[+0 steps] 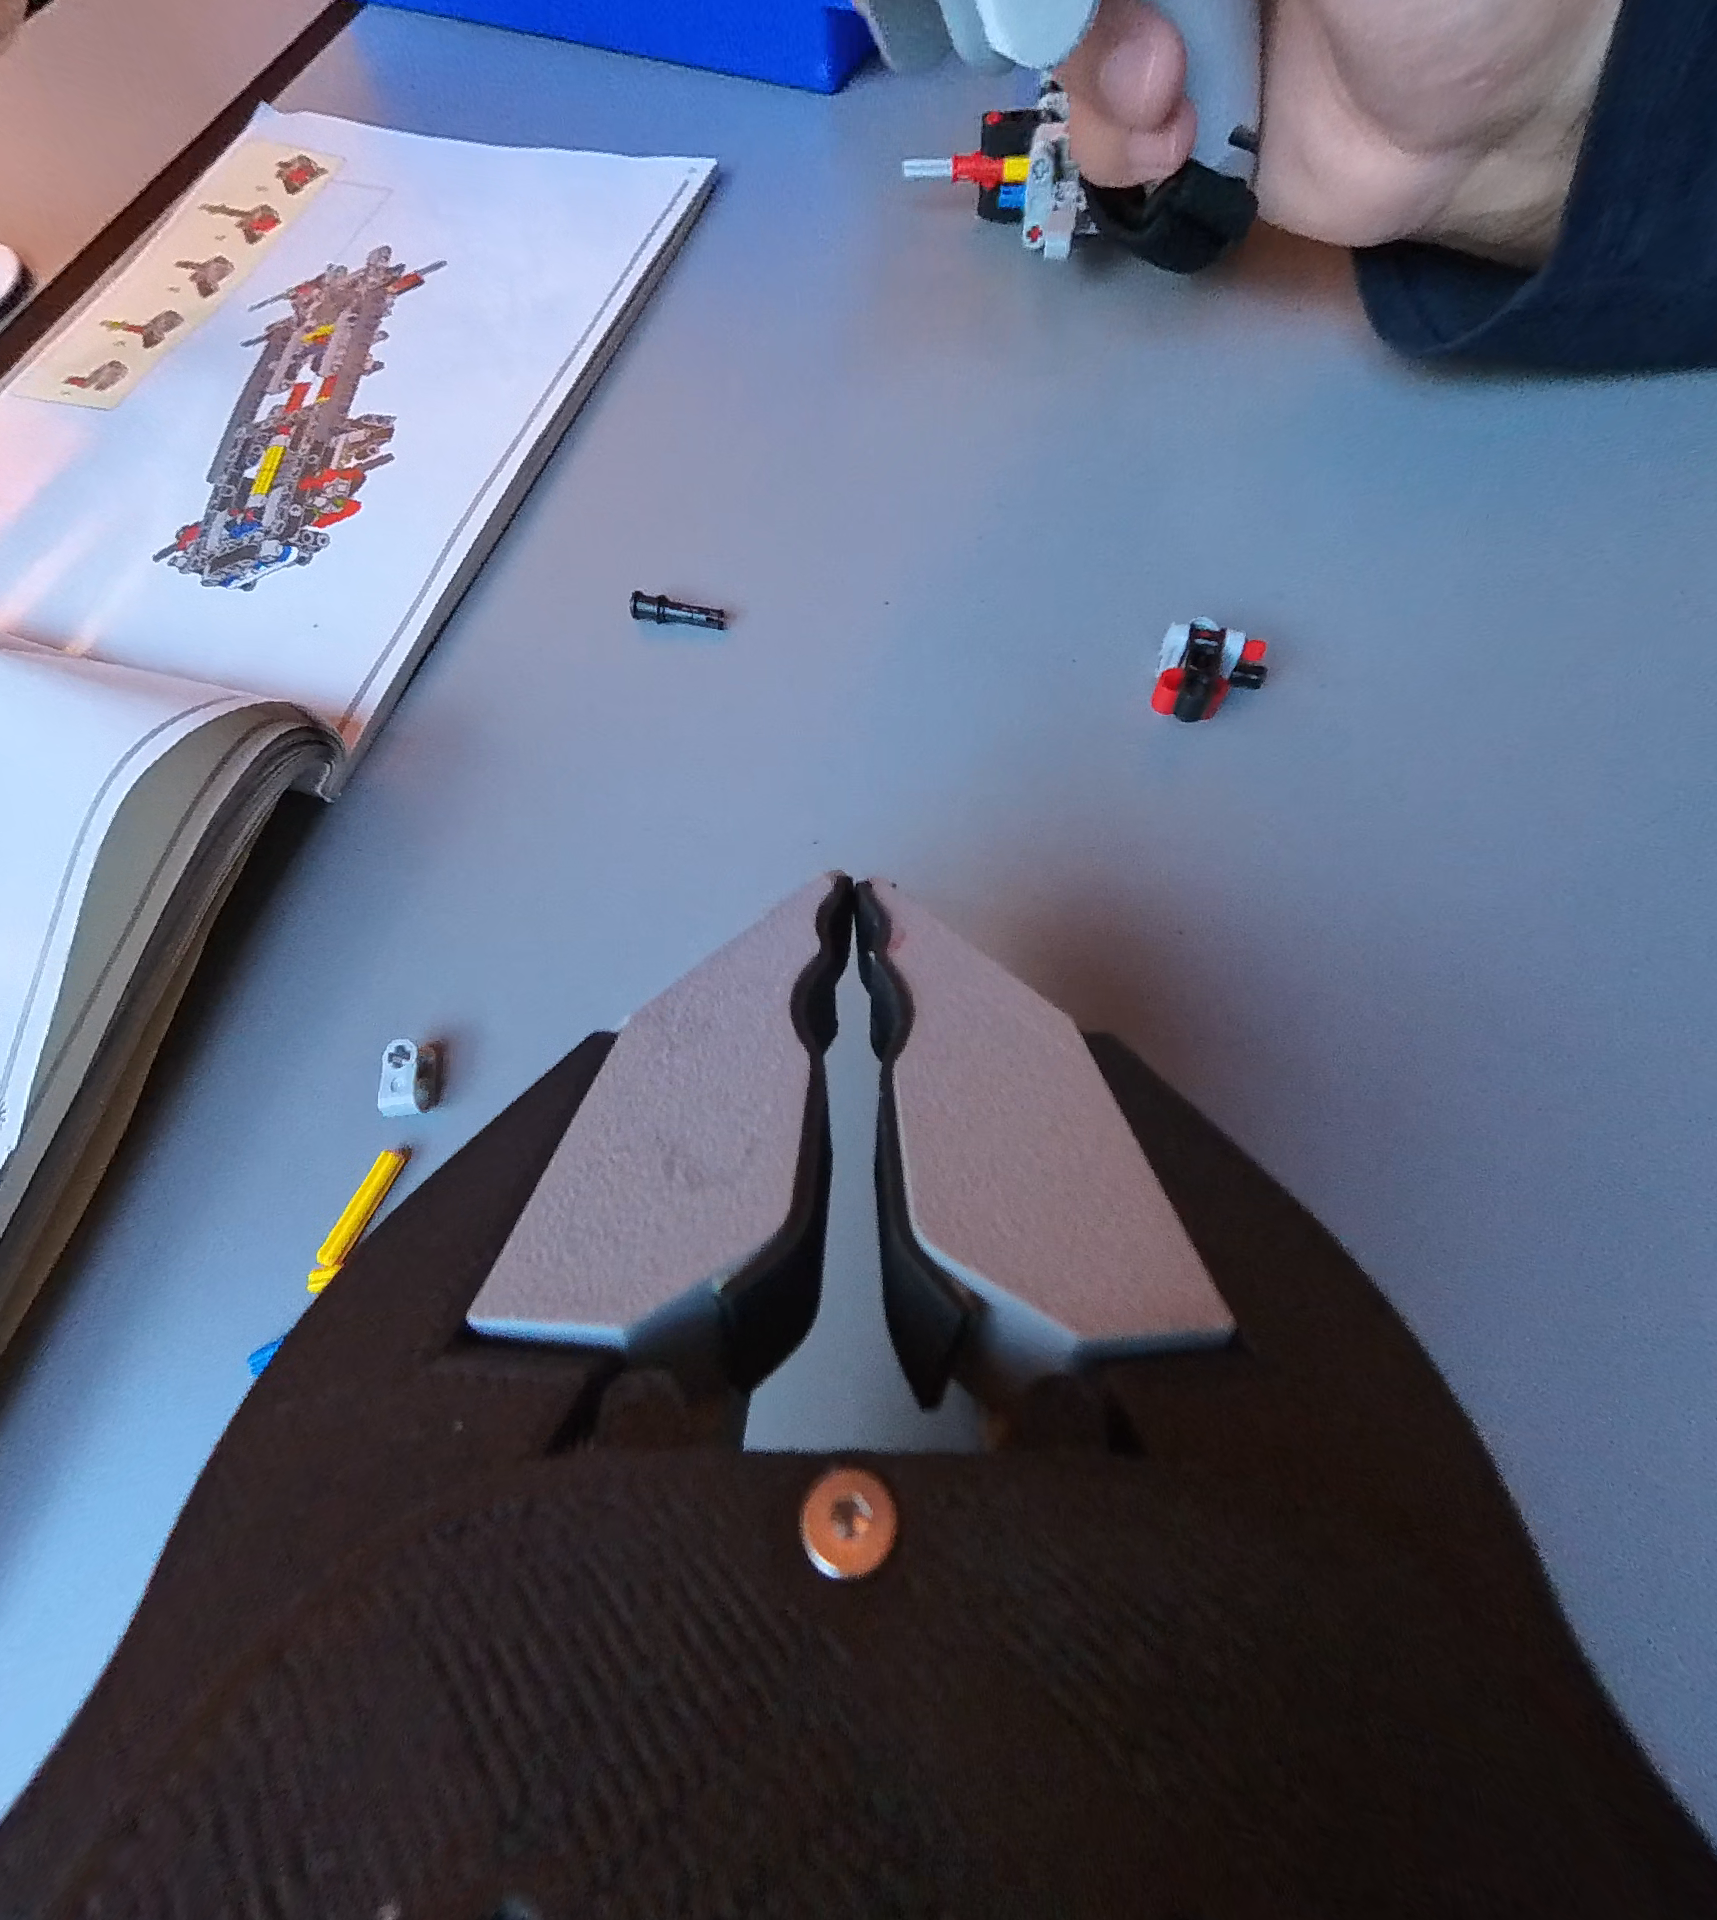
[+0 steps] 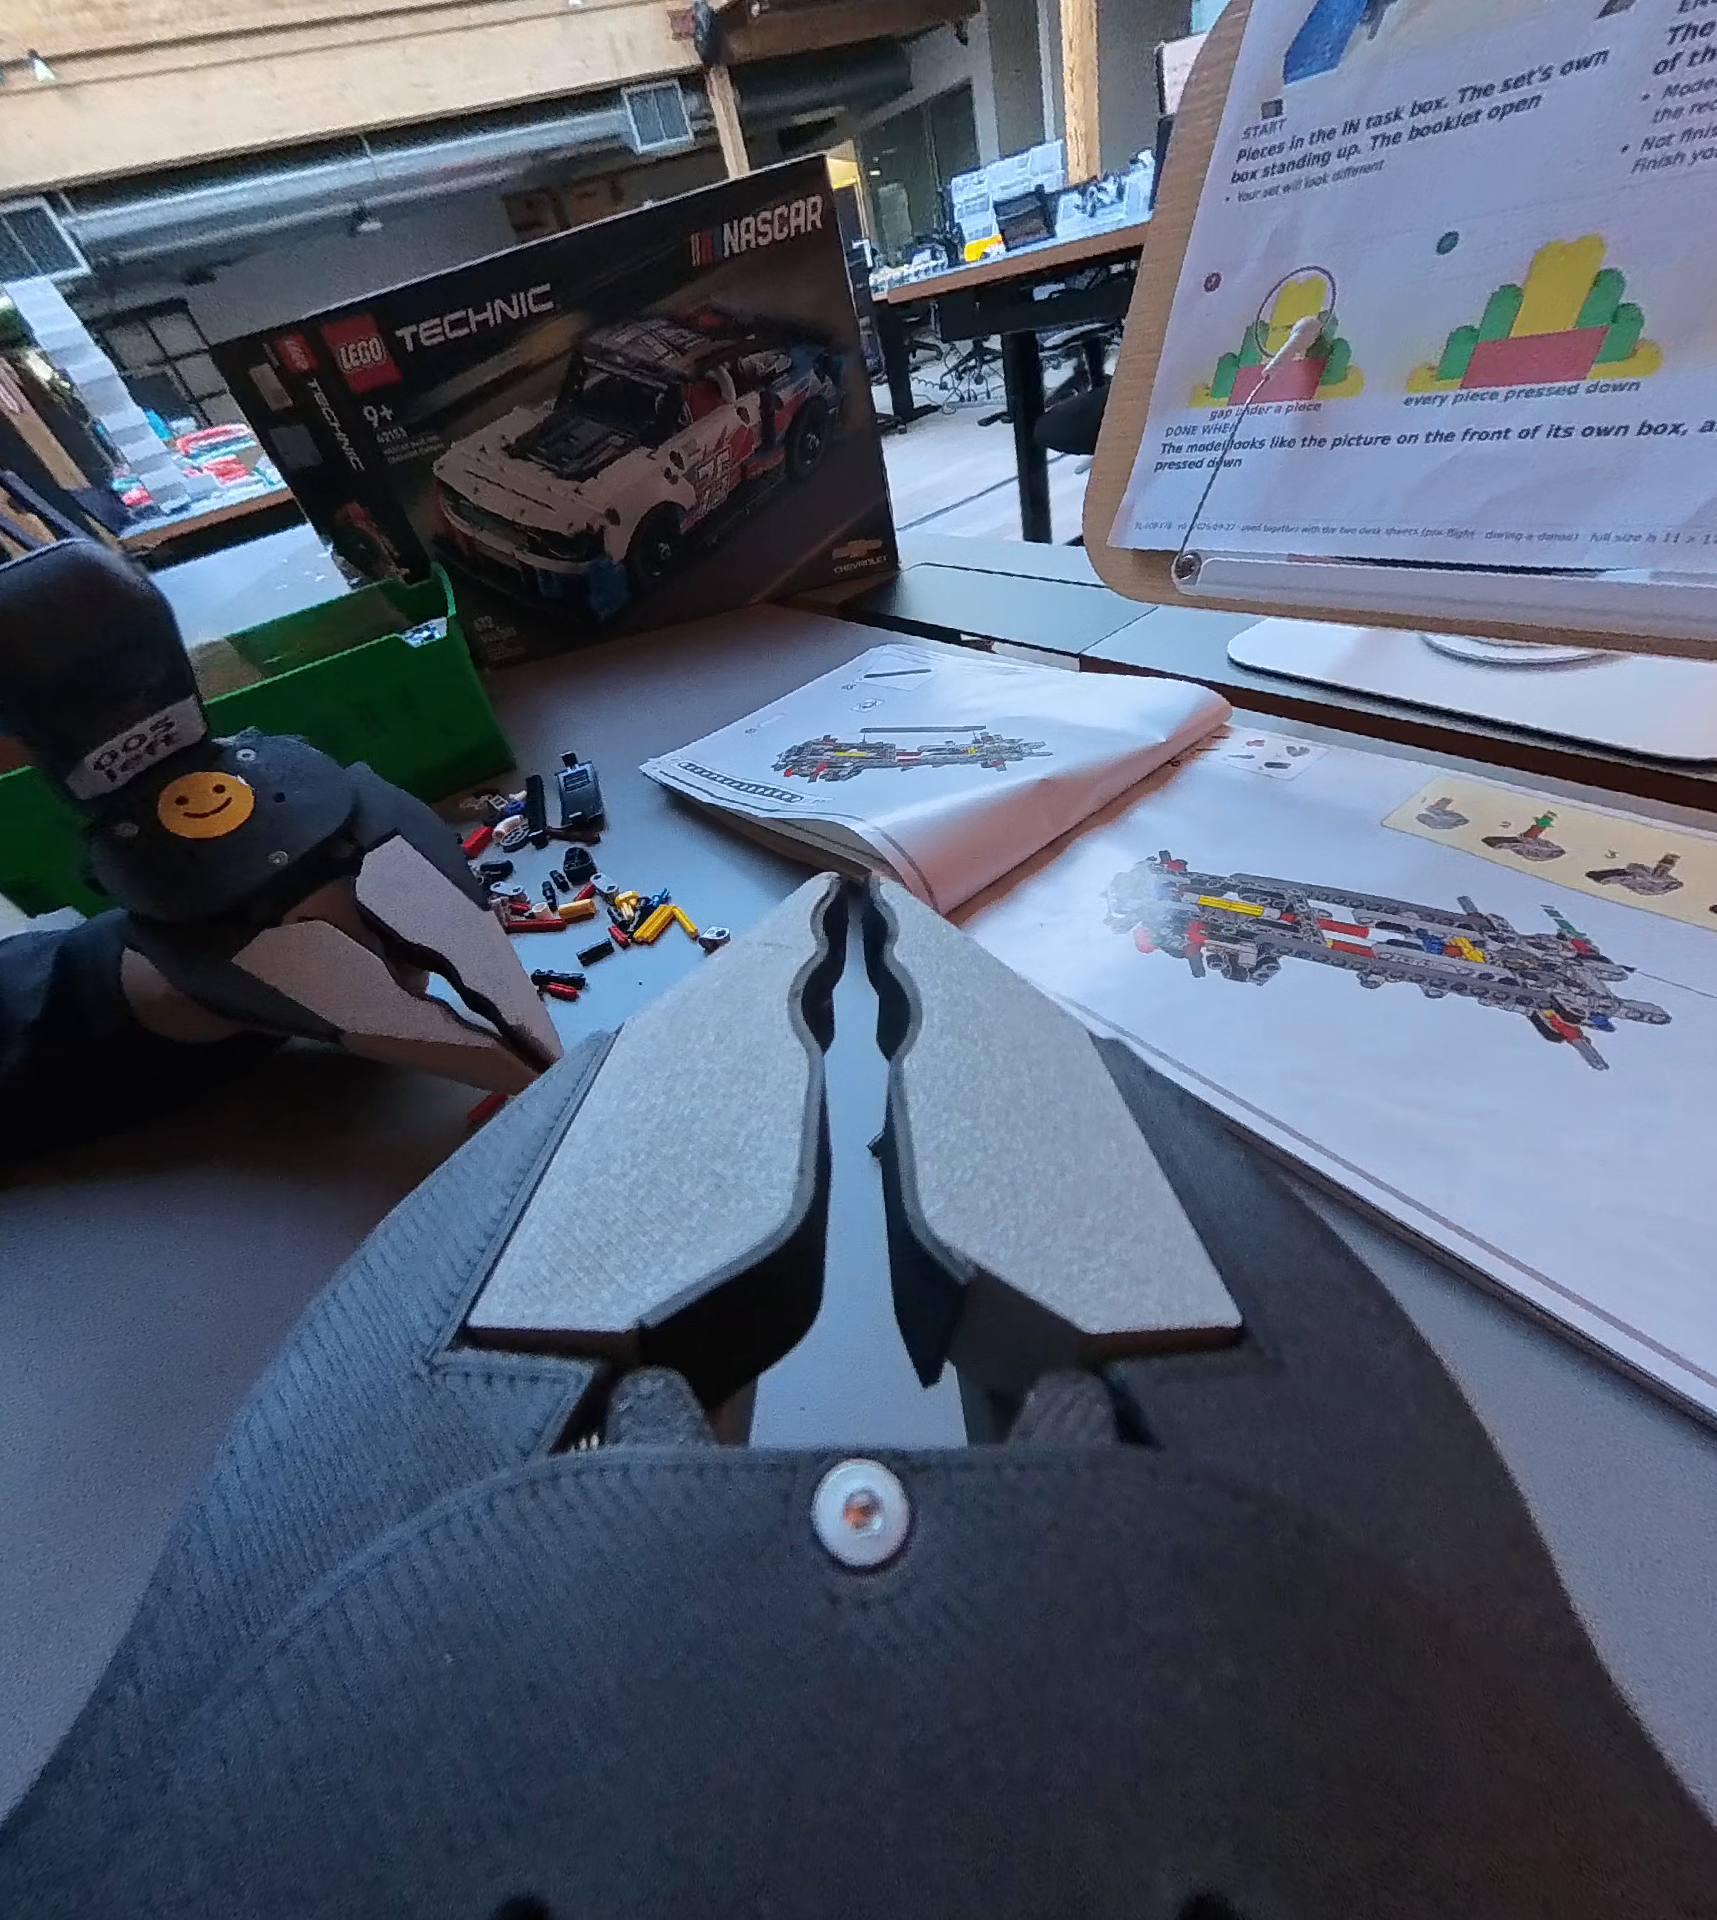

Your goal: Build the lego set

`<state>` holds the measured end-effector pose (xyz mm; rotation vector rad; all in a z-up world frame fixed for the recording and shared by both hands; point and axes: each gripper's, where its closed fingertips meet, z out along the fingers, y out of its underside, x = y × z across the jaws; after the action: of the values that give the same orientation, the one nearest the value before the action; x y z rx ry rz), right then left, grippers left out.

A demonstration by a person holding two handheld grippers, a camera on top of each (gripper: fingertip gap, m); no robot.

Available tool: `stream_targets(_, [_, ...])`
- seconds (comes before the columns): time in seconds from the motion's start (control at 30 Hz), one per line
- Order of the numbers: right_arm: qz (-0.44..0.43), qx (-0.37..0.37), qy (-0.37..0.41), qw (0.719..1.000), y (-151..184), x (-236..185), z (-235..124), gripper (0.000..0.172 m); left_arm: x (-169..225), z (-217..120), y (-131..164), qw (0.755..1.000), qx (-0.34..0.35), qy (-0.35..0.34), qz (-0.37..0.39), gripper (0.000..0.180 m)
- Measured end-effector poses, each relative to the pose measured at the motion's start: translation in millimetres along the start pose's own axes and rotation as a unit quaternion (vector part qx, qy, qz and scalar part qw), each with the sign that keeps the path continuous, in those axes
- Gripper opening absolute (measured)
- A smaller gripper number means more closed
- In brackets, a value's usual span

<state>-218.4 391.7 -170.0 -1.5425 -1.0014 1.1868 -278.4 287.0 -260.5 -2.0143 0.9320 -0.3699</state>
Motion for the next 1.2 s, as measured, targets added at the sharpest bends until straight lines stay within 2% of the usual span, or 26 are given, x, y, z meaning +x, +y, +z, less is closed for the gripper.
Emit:
stream_targets(0.6, [0.012, -0.013, -0.003, 1.0, 5.9, 5.6, 1.2, 0.0, 1.2, 2.0, 3.7, 1.0, -0.005, 0.009, -0.005, 0.0])
stream_targets(0.97, [0.004, -0.076, 0.004, 0.997, 27.4, 8.7, 9.0, 0.0, 4.9, 3.1, 5.0, 1.0, -0.011, 0.013, 0.004, 0.0])
stream_targets(1.2, [-0.009, -0.048, 0.035, 0.998, 11.1, 22.9, -4.0, 0.0, 5.3, 3.0, 5.4, 1.0, -0.012, 0.015, 0.003, 0.0])
